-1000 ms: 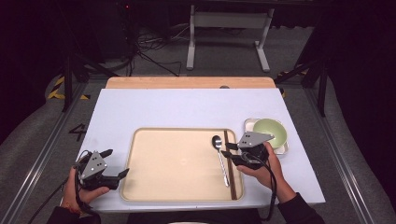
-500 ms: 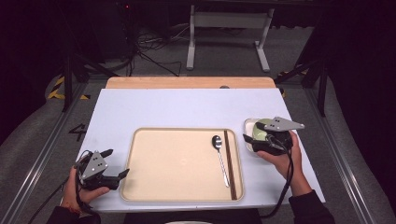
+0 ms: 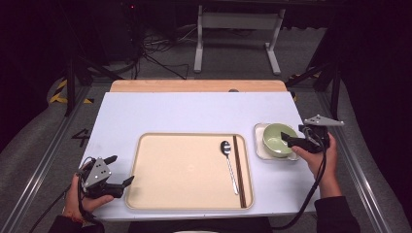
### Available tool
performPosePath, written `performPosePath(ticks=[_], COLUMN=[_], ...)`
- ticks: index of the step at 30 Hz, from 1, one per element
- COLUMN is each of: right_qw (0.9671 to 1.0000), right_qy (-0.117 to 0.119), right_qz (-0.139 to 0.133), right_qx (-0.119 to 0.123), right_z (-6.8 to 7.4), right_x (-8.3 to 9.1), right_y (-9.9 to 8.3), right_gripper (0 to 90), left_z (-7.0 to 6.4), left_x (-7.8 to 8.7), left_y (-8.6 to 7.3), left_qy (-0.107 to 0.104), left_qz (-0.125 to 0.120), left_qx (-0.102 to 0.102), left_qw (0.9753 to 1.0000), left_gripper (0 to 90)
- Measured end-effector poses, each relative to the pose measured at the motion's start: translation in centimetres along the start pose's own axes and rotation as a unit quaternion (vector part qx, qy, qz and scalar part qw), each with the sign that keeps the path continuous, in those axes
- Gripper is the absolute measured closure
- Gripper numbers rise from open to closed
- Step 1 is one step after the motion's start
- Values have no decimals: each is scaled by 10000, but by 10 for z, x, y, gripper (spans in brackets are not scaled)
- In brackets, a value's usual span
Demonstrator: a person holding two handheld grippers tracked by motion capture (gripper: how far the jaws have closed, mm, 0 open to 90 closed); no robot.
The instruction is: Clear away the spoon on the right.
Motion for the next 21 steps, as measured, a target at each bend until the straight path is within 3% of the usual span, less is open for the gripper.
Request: performPosePath(ticks=[4,6,8,13,21], right_qw=[9993,9978,9969,9911,9861], right_qy=[-62,73,109,326,502], right_qz=[209,363,458,873,1047], right_qx=[-296,-543,-627,-953,-1192], right_z=[-18,-24,-26,-30,-30], right_x=[-5,-9,-12,-23,-34], right_y=[-11,-18,-22,-34,-45], right_gripper=[239,246,292,339,444], left_z=[-1,0,1,1,1], left_x=[-1,-1,-1,-1,-3], left_y=[0,0,-1,-1,0], left_qy=[-4,-16,-10,-12,-38], left_qz=[-2,10,27,31,14], left_qx=[9,10,19,4,-10], left_qw=[10000,10000,10000,10000,10000], left_gripper=[118,118,117,118,118])
Point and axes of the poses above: each handheld gripper's, and its own axes: x roughly backward along the jaws, y roughly out of its top, z roughly to its left, the point moved 4 cm from there along -x, roughly forward along the jaws, and after that the axes turned 10 degrees about -z, right-handed, at the moved point
